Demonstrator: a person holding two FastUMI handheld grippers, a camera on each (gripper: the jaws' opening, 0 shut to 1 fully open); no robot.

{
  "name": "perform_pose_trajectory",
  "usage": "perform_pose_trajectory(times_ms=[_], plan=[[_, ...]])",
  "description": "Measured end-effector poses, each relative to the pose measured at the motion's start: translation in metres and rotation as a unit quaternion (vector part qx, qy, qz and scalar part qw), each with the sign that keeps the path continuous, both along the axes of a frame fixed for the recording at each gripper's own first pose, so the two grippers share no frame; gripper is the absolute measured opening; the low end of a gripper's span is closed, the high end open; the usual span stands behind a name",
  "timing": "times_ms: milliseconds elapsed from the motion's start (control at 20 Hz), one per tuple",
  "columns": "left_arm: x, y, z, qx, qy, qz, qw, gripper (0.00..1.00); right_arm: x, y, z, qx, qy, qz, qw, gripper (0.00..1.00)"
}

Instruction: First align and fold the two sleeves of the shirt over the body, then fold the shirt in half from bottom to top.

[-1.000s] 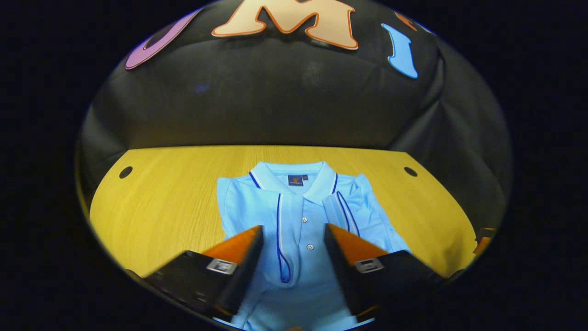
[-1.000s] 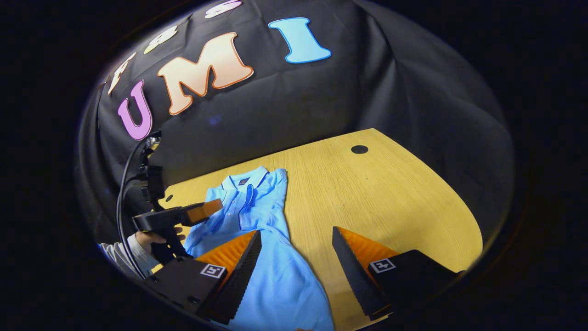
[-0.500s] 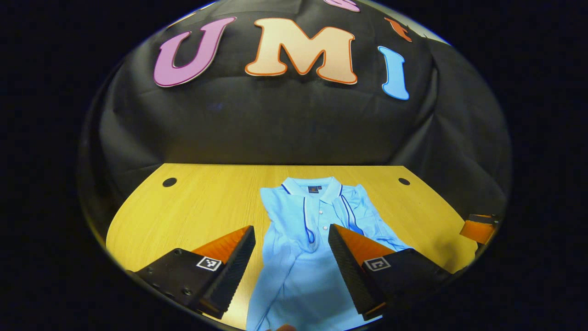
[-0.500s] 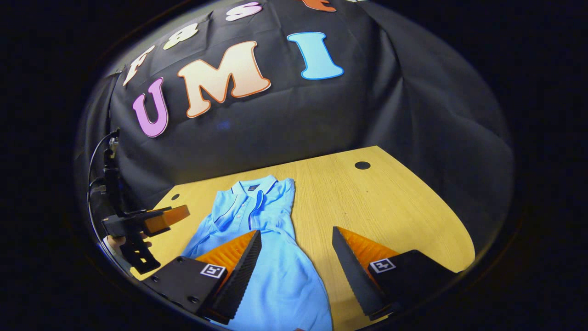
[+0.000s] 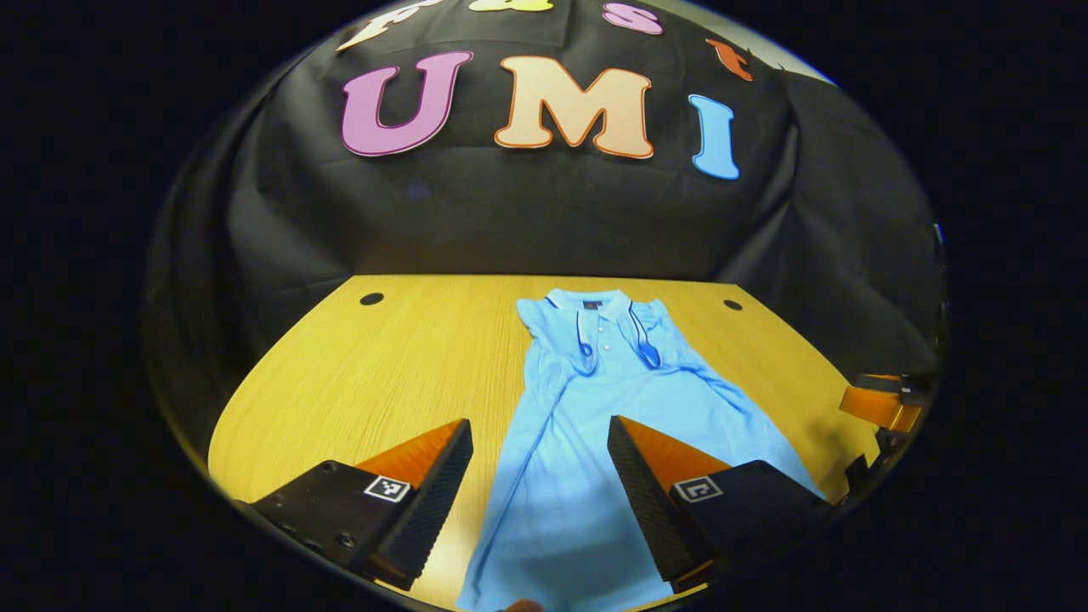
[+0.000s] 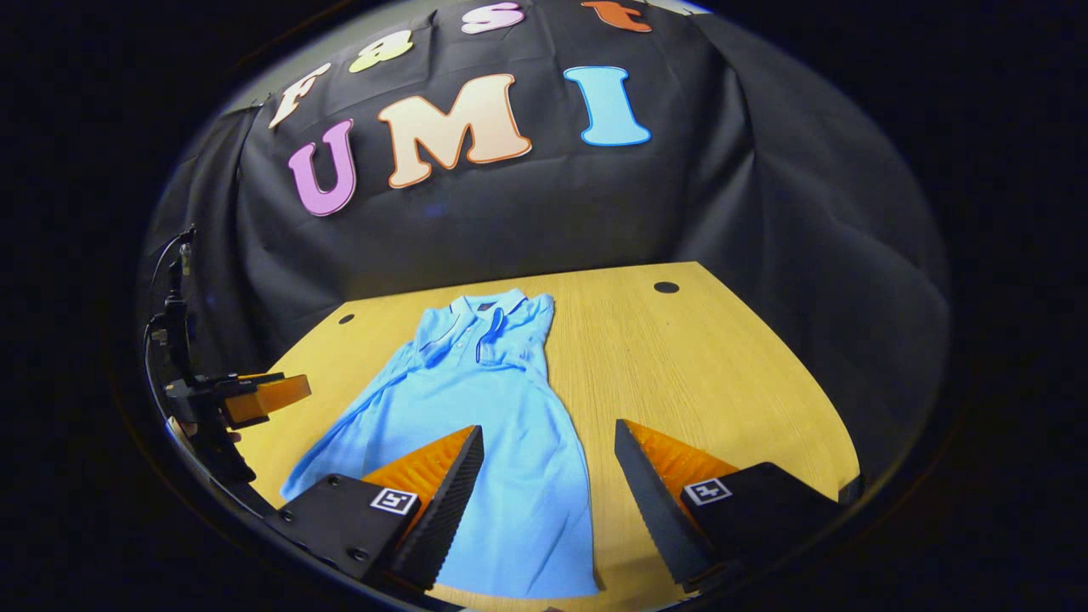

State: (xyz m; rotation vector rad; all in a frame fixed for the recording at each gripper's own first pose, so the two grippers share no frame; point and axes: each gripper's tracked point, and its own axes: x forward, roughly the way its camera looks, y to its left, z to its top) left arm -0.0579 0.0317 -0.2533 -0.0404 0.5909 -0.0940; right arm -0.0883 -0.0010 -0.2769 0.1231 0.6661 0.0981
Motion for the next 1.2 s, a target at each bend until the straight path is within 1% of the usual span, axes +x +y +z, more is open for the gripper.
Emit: perform_pose_trajectory(times_ms=[200, 350, 450, 550, 800, 900, 950, 1000, 1050, 1100, 1150, 1200], plan=[[-0.047, 0.003, -0.024, 0.004, 0.029, 0.002, 1.0, 0.96, -0.04, -0.004, -0.022, -0.016, 0.029, 0.012, 0.999, 0.97], [-0.08, 0.006, -0.05, 0.02, 0.059, -0.003, 0.998, 0.96, -0.066, -0.01, -0.041, -0.026, 0.051, 0.012, 0.998, 0.98], [-0.1, 0.006, -0.066, 0.028, 0.079, -0.004, 0.996, 0.96, -0.081, -0.011, -0.052, -0.03, 0.066, 0.008, 0.997, 0.98], [-0.112, 0.008, -0.074, 0.034, 0.087, -0.002, 0.996, 0.96, -0.092, -0.012, -0.061, -0.033, 0.077, 0.01, 0.996, 0.98], [-0.131, 0.017, -0.09, 0.043, 0.103, 0.011, 0.994, 0.96, -0.11, -0.009, -0.083, -0.045, 0.1, 0.019, 0.994, 0.98], [-0.141, 0.017, -0.103, 0.044, 0.119, 0.012, 0.992, 0.96, -0.117, -0.007, -0.093, -0.048, 0.115, 0.02, 0.992, 0.98], [-0.135, 0.017, -0.095, 0.044, 0.096, 0.013, 0.994, 0.96, -0.12, -0.008, -0.099, -0.052, 0.123, 0.018, 0.991, 0.98], [-0.135, 0.017, -0.099, 0.047, 0.105, 0.013, 0.993, 0.98, -0.123, -0.008, -0.105, -0.054, 0.133, 0.016, 0.99, 0.98], [-0.136, 0.018, -0.1, 0.045, 0.103, 0.015, 0.994, 0.96, -0.127, -0.008, -0.107, -0.058, 0.134, 0.014, 0.989, 0.98], [-0.134, 0.018, -0.098, 0.042, 0.1, 0.019, 0.994, 0.98, -0.122, -0.006, -0.106, -0.063, 0.129, 0.014, 0.989, 0.93], [-0.136, 0.018, -0.101, 0.037, 0.106, 0.024, 0.993, 0.97, -0.13, -0.006, -0.107, -0.069, 0.136, 0.017, 0.988, 0.98], [-0.134, 0.017, -0.099, 0.037, 0.097, 0.026, 0.994, 0.98, -0.126, -0.005, -0.105, -0.069, 0.131, 0.015, 0.989, 0.99]])
